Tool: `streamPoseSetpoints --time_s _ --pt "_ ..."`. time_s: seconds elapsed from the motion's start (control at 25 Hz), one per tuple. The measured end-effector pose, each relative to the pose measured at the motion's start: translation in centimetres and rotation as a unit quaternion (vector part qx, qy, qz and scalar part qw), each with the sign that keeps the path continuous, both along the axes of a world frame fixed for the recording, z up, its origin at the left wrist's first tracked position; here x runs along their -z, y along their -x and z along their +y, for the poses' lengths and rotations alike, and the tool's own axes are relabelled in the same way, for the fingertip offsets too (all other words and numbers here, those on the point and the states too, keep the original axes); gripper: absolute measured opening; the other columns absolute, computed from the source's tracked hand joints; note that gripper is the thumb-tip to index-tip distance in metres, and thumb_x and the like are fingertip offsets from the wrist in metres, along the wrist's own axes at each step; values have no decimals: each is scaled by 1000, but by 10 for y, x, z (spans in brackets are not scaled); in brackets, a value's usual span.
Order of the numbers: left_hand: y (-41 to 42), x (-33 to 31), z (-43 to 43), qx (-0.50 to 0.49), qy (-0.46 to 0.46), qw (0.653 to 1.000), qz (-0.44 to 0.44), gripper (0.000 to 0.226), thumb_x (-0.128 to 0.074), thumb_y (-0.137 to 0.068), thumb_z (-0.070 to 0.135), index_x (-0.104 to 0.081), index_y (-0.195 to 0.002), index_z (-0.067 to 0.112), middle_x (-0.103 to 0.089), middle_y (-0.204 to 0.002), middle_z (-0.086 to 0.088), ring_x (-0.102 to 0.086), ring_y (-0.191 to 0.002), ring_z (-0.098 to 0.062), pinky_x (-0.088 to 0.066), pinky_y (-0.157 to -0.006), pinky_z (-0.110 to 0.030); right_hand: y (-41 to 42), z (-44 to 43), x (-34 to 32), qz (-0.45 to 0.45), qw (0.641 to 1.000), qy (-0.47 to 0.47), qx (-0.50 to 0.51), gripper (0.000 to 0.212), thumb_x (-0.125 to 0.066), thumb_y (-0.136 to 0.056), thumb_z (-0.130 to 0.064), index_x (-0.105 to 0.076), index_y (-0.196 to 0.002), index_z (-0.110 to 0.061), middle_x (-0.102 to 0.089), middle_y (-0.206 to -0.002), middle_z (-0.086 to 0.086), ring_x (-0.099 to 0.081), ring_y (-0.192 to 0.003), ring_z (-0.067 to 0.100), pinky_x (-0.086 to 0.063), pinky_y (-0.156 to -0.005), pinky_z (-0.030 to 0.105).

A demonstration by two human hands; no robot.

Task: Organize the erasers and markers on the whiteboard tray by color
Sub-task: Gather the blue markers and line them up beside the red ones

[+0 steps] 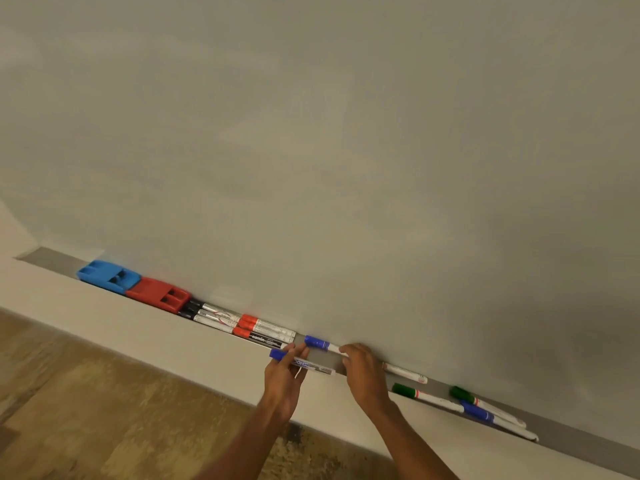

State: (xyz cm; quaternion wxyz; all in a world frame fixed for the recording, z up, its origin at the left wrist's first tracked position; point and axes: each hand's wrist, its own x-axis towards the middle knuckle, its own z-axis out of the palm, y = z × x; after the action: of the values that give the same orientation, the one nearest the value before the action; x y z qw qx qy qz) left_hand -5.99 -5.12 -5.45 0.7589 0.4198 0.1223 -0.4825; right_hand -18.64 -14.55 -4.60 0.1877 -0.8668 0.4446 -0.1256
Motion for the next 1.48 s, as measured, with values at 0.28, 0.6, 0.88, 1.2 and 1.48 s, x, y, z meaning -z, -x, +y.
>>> streamPoseSetpoints --time_s 0.28,0.6,0.88,1.2,1.48 --pt "-10 4 8 -21 -2 999 25 35 -57 -87 1 -52 -121 -5 -62 -116 -27 -67 -96 -30 -48 -94 -46 -11 -2 7 90 994 36 -43 32 -62 -86 -20 -58 -117 -16 -63 -114 5 -58 -103 18 -49 -87 28" --pt "-17 6 15 1 -12 1000 13 17 -57 -88 -1 -58 -105 0 -65 -113 -24 -66 -100 -32 -50 -90 -43 -16 -3 20 114 992 38 -32 31 -65 -83 -21 -60 -113 -17 -62 -111 6 -54 -103 18 -49 -87 28" --pt "-12 1 4 48 3 999 11 27 -54 -90 0 -56 -117 -1 -65 -114 -23 -63 -105 -33 -55 -84 -42 -18 -8 1 -50 994 -87 -47 28 -54 -91 -14 -62 -117 -12 -63 -109 7 -56 -99 16 -48 -84 23" --pt "10 -11 -12 88 44 995 -1 28 -49 -91 -3 -55 -118 -3 -62 -116 -23 -62 -102 -32 -56 -82 -40 8 -10 -10 -90 981 -158 -68 25 -55 -90 -12 -65 -114 -11 -69 -108 7 -62 -90 8 -44 -66 2" --pt "32 -6 -19 101 -2 994 -43 17 -50 -93 3 -62 -104 0 -66 -109 -21 -63 -101 -32 -51 -87 -43 28 -9 -10 -93 982 -151 -65 26 -51 -92 -16 -64 -115 -16 -70 -107 7 -64 -92 14 -50 -78 18"
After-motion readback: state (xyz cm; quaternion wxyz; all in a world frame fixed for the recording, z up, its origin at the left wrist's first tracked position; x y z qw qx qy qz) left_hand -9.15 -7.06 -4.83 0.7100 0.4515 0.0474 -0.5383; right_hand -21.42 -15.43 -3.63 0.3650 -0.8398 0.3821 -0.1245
